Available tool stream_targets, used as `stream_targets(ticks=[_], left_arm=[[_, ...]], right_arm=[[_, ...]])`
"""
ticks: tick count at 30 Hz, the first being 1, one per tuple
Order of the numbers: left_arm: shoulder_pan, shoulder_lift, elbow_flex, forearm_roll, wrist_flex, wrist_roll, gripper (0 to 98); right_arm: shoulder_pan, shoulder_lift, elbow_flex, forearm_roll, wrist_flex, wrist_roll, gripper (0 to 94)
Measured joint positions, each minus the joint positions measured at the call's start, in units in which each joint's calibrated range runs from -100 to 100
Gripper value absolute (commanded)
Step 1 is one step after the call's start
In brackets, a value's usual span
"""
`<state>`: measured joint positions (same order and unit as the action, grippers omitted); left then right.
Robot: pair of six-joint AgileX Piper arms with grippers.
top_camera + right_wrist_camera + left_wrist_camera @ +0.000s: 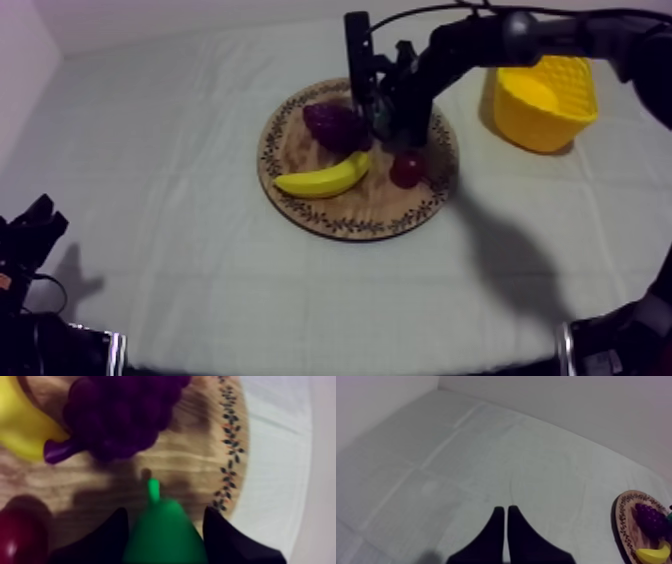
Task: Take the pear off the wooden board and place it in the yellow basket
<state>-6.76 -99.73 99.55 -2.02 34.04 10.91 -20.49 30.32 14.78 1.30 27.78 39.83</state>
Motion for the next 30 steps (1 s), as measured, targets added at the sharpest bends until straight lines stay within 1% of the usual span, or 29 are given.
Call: stream_targets(ticks=[3,10,14,20,23,27,30], left_arm=[[0.0,0.0,0.0,0.0,0.0,0.0,0.1],[0.0,0.0,0.0,0.0,0.0,0.0,0.1],[0.0,0.0,0.0,0.0,0.0,0.0,0.1],[0.0,0.0,0.0,0.0,0.0,0.0,0.1],[0.0,0.0,0.0,0.0,0.0,0.0,0.1],[0.0,0.0,0.0,0.0,0.0,0.0,0.1],[0.0,0.0,0.0,0.0,0.0,0.0,0.1]], right_arm=[[0.6,-4.0,3.2,-1.3,0.4,1.4,37.3],[3.6,-15.9,9.7,-2.9,3.5,4.6,37.6],[6.6,-23.3,12.7,-3.5,5.8,6.8,37.5],[12.0,-32.1,14.0,-4.3,7.0,8.7,38.9],[15.0,-33.7,13.5,-4.4,7.5,9.3,39.1],[18.7,-32.4,13.4,-4.5,7.6,10.0,39.0],[20.8,-30.9,13.8,-4.6,6.3,10.0,38.9]])
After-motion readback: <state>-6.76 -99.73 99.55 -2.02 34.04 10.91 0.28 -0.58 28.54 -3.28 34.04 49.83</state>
